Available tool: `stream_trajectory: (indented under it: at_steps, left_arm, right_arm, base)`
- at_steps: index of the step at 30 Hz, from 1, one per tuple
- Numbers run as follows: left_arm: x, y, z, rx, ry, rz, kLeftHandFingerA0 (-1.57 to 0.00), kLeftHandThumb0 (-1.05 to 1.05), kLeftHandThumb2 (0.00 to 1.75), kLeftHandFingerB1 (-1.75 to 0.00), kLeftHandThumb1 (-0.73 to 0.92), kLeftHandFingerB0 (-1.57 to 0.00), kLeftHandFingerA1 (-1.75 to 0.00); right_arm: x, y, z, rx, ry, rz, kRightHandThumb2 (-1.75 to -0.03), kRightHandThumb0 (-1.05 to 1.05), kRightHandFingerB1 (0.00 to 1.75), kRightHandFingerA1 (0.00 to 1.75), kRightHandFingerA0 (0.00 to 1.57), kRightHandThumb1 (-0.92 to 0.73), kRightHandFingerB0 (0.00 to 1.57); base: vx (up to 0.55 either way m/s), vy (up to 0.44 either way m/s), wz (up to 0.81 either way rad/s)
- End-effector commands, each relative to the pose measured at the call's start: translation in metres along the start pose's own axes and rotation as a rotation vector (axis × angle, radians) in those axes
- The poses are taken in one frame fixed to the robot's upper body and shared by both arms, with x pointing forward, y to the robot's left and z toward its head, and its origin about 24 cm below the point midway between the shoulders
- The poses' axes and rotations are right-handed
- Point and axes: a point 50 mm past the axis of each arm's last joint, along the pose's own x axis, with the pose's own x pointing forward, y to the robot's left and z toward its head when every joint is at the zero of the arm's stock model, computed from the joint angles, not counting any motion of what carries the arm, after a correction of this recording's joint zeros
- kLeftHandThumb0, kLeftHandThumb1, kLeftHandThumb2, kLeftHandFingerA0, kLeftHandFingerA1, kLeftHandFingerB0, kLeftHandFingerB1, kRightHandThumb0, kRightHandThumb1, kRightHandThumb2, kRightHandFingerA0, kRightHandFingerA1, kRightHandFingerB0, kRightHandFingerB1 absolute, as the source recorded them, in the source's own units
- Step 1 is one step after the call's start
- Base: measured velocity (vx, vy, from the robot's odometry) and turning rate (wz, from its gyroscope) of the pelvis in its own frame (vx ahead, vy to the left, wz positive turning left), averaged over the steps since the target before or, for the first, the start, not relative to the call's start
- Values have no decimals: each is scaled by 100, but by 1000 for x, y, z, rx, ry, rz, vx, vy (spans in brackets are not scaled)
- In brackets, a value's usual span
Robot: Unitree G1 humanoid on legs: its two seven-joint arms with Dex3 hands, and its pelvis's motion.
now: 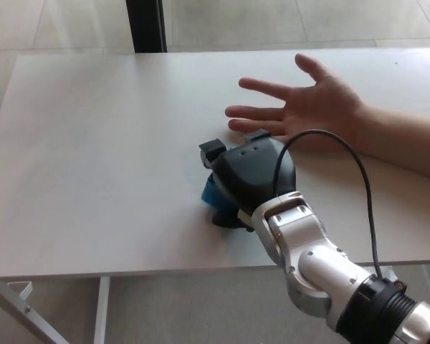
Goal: The robot uses its right hand to pick up a cube kept in the middle of the desk infront of it and hands it to a person
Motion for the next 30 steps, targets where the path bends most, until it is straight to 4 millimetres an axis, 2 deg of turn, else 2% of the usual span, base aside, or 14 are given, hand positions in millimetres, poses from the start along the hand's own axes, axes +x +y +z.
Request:
stream_trajectory:
  at_steps: [1,2,3,4,6,8,9,11,19,22,23,24,27,30]
  left_arm:
    - [-2,8,3,6,-21,5,-70,-74,63,-45,77,-58,-59]
    - [-2,9,4,3,-21,7,-70,-74,63,-44,77,-56,-59]
    - [-2,8,4,6,-20,9,-70,-73,63,-44,77,-57,-59]
    - [-2,8,4,7,-22,9,-69,-73,64,-44,77,-55,-55]
    - [-2,8,3,21,-20,9,-68,-73,64,-43,78,-53,-54]
    - [-2,9,2,19,-18,13,-68,-72,64,-43,79,-53,-53]
    - [-2,9,1,20,-19,15,-71,-72,64,-44,79,-55,-59]
    - [-3,9,0,13,-17,14,-66,-71,64,-44,78,-56,-54]
    - [-4,12,-1,38,-12,17,-67,-73,64,-43,80,-53,-55]
    - [-4,12,-3,26,-3,22,-67,-73,64,-42,79,-53,-52]
    - [-4,12,-4,17,2,23,-67,-73,64,-42,79,-53,-52]
    - [-4,12,-4,18,3,23,-66,-73,64,-42,79,-53,-52]
    - [-5,11,-6,11,-3,24,-70,-74,64,-43,78,-55,-61]
    - [-5,11,-6,22,2,25,-71,-76,64,-42,78,-55,-61]
  right_arm:
    - [-27,27,-28,275,8,-157,-98,-23,154,175,91,-66,71]
    - [-27,24,-29,301,7,-185,-99,-23,154,175,92,-66,72]
    - [-27,21,-29,329,-4,-233,-101,-20,162,175,95,-62,68]
    - [-27,18,-30,350,-8,-248,-101,-21,173,175,96,-67,62]
    - [-25,9,-32,386,-14,-280,-99,-22,175,175,92,-68,61]
    - [-22,-2,-36,415,-35,-349,-95,-20,167,175,82,-67,65]
    - [-22,-7,-37,422,-43,-365,-94,-18,172,175,80,-65,62]
    - [-21,-13,-40,430,-58,-393,-95,-16,165,175,79,-61,67]
    - [-17,-61,-53,429,-128,-534,-108,-11,165,175,82,-50,72]
    - [-16,-85,-57,452,-157,-609,-120,-15,165,175,97,-47,77]
    - [-16,-90,-58,461,-167,-616,-117,-23,133,146,127,-47,103]
    - [-16,-95,-59,462,-176,-629,-121,-15,168,175,94,-47,75]
    - [-15,-113,-65,454,-191,-661,-114,-14,169,175,96,-50,69]
    - [-12,-121,-77,407,-192,-676,-101,-15,161,175,85,-58,71]
  base:
    - [0,0,0]
    - [0,0,0]
    - [0,0,0]
    - [0,0,0]
    - [0,0,0]
    - [0,0,0]
    - [0,0,0]
    - [0,0,0]
    - [0,0,0]
    - [0,0,0]
    - [0,0,0]
    - [0,0,0]
    - [0,0,0]
    - [0,0,0]
